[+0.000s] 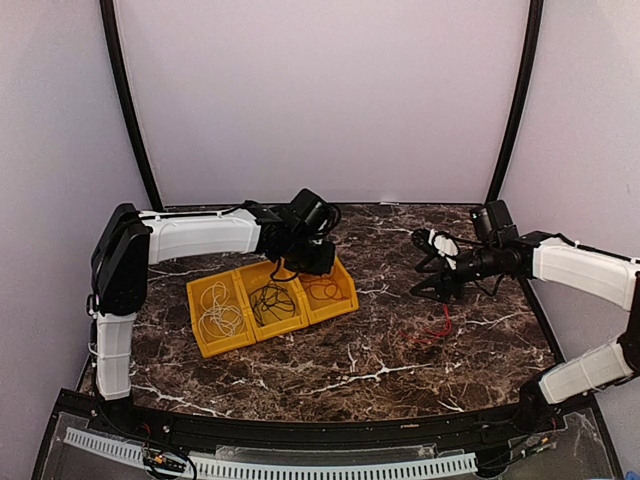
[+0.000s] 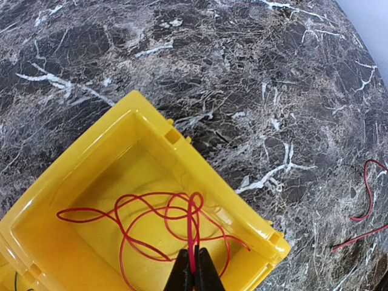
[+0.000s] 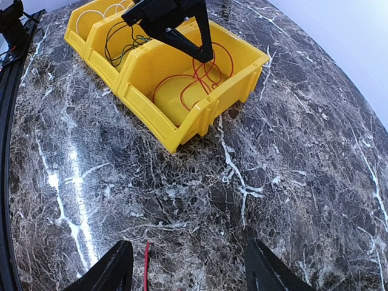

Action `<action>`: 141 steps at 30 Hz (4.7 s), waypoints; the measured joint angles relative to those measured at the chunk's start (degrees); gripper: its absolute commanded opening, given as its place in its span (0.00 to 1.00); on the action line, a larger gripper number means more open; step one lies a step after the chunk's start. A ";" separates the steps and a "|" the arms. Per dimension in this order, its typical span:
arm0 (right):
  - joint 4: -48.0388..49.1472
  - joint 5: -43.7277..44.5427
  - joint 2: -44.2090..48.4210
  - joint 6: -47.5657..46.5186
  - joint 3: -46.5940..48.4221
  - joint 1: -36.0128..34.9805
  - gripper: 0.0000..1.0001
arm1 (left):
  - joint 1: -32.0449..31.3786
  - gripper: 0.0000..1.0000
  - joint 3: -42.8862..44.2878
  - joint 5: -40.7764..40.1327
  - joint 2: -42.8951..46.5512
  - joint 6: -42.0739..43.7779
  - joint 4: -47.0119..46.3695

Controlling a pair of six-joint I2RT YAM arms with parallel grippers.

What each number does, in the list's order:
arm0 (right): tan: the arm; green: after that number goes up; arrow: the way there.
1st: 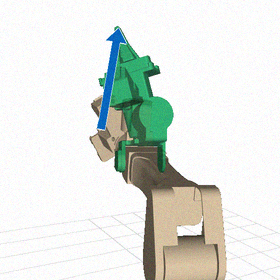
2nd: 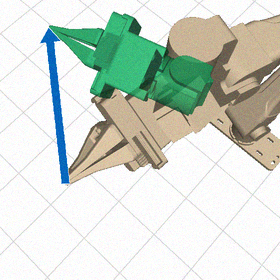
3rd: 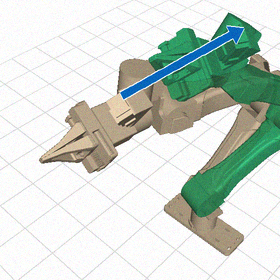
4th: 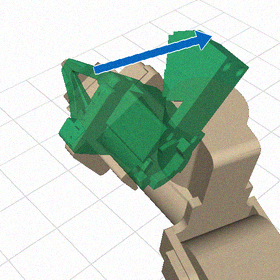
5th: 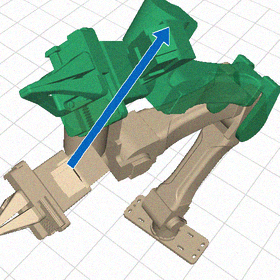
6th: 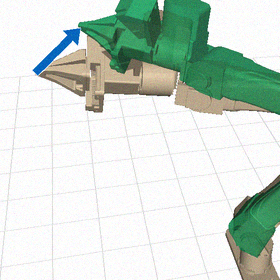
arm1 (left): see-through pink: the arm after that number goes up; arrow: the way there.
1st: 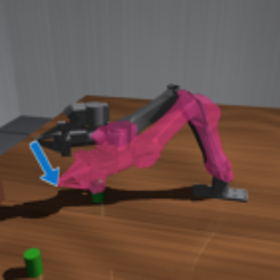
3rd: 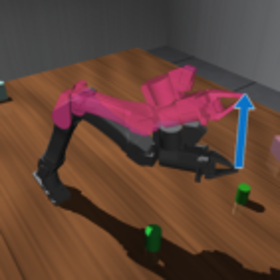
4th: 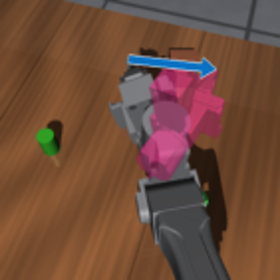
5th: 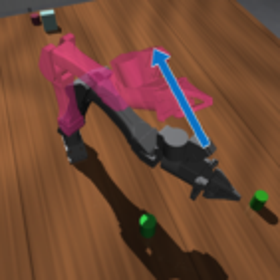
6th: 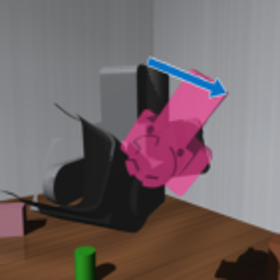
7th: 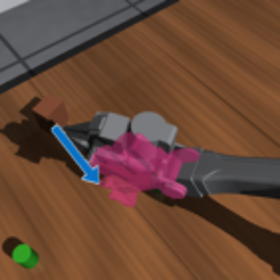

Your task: Untangle the cables

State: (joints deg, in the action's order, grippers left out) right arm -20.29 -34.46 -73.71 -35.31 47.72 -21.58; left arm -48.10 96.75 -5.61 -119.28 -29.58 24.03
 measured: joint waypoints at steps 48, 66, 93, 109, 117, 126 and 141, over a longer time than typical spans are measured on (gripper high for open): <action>-19.43 25.20 8.11 1.64 -1.03 4.52 0.73 | -13.84 0.60 -17.64 3.13 15.04 12.44 -28.28; -6.19 32.65 15.47 8.92 -9.42 11.69 0.73 | -20.28 0.60 8.02 13.25 -20.02 0.37 -39.71; -3.23 26.62 16.68 9.86 -9.46 11.74 0.73 | -19.91 0.00 6.23 14.16 -16.26 0.26 -33.14; -3.23 26.27 16.59 9.35 -9.51 11.74 0.72 | -18.12 0.00 -1.95 3.58 6.93 6.67 -17.77; -3.26 25.64 16.59 9.18 -9.55 11.74 0.72 | -12.57 0.00 -3.87 -1.07 8.15 6.67 -7.28; -3.26 25.16 16.59 8.96 -9.64 11.74 0.72 | -5.49 0.00 -3.78 -1.36 9.79 8.13 0.48; -3.26 24.98 16.17 8.72 -9.73 11.74 0.72 | -2.62 0.00 6.03 1.81 -0.50 12.83 5.57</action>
State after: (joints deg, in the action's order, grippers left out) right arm -23.55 -9.47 -57.54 -26.59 38.00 -9.85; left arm -50.72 102.78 -3.79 -119.79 -16.75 29.61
